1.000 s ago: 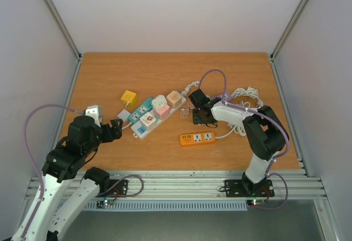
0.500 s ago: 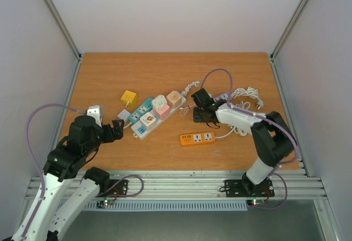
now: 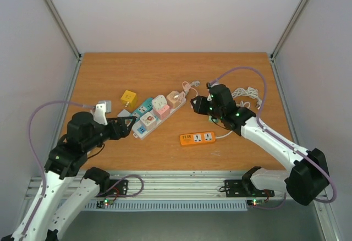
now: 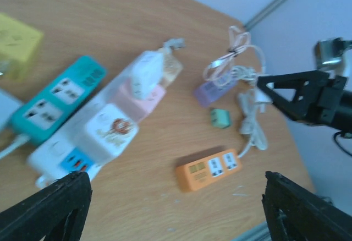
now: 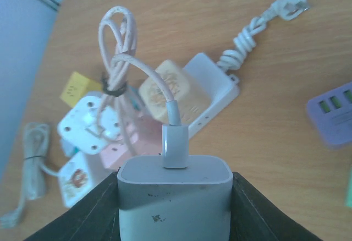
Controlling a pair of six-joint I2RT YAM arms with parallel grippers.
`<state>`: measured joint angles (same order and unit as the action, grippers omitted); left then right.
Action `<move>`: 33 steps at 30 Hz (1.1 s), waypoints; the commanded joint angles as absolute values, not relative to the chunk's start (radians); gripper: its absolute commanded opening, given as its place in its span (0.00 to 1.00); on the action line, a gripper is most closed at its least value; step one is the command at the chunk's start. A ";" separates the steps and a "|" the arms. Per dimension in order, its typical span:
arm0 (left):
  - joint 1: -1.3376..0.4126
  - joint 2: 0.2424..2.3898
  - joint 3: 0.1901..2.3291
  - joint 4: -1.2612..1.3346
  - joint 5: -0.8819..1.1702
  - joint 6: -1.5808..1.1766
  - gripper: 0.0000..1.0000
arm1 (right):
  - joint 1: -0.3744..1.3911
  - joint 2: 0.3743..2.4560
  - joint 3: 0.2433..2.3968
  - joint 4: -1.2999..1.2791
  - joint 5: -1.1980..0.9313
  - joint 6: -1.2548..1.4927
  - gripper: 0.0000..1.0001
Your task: Insert the plug
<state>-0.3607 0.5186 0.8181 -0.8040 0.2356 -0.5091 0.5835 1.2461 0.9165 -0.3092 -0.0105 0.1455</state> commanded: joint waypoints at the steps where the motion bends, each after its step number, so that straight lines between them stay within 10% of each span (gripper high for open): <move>1: -0.398 0.584 0.725 -0.464 0.407 -0.721 0.84 | 0.581 1.149 0.842 -0.205 -0.123 0.343 0.41; 18: -0.827 1.255 0.830 0.209 0.170 -0.512 0.85 | 0.583 1.062 0.849 -0.210 -0.315 0.637 0.43; 33: -0.856 1.330 0.793 0.427 0.229 -0.525 0.77 | 0.583 1.033 0.815 -0.172 -0.300 0.753 0.46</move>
<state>-0.8463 1.3342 0.8150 0.2623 0.2287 -0.5224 0.5777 1.0462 0.8246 -0.2211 -0.2924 0.7101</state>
